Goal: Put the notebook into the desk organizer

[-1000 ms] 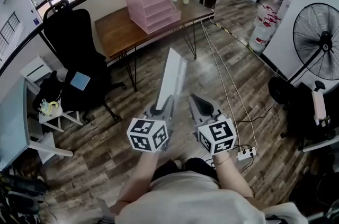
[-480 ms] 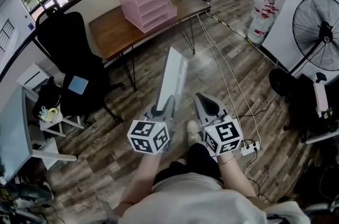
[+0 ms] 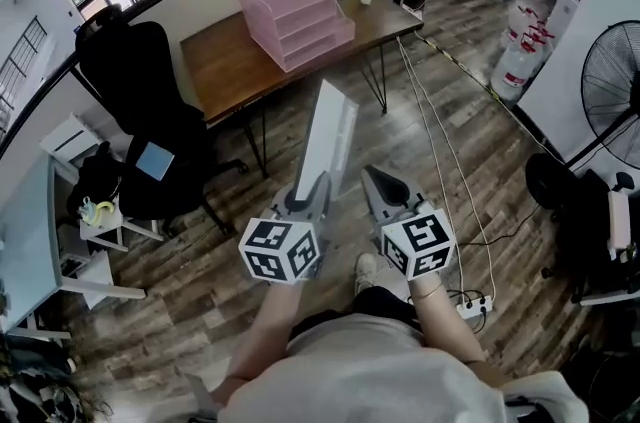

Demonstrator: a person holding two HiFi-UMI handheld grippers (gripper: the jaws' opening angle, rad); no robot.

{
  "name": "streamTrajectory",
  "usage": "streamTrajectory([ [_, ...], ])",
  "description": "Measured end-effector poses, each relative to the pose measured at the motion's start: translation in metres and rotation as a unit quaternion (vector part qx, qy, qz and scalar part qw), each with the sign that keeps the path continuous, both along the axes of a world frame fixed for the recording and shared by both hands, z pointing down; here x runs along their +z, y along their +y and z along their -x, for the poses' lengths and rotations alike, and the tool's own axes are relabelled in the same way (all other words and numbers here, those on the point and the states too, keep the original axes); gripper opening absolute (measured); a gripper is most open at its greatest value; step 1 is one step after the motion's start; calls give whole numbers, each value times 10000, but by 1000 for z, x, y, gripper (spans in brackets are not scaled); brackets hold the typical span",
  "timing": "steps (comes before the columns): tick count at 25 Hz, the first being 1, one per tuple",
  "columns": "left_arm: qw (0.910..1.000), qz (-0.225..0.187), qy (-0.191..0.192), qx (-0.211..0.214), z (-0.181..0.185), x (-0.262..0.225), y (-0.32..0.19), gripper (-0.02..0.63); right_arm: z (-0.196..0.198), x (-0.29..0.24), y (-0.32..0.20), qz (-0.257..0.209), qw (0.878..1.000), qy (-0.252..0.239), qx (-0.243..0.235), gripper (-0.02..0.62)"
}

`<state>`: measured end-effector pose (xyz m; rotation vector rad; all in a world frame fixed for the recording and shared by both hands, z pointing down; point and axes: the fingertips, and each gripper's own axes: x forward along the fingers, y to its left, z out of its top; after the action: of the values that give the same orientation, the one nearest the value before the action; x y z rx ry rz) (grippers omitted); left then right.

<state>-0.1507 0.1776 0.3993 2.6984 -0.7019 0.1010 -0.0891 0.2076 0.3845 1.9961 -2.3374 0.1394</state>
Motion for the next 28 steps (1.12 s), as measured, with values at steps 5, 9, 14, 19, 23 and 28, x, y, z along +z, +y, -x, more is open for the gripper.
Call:
streamTrajectory([
  [5,9999,-51,-12,-156,-38,-7,-40,20,-41,-10,-43,-75,9997,-100,-206,9],
  [9,9994,-106,16,-319,-67,-12,-72,20,-69,-15,-72,-113,9994,-53,-315,9],
  [14,9993,-55,-21,-364,-105,-10,-96,20,-108,-10,-97,-52,9994,-112,-337,9],
  [19,9994,94,-94,-305,-131,-1,-103,19,-126,-3,-113,16,9986,-280,-452,9],
  [23,9992,199,-131,-335,-140,6,-115,20,-132,5,-122,74,9979,-342,-545,9],
  [28,9985,387,-148,-370,-146,17,-136,20,-142,15,-143,201,9974,-436,-531,9],
])
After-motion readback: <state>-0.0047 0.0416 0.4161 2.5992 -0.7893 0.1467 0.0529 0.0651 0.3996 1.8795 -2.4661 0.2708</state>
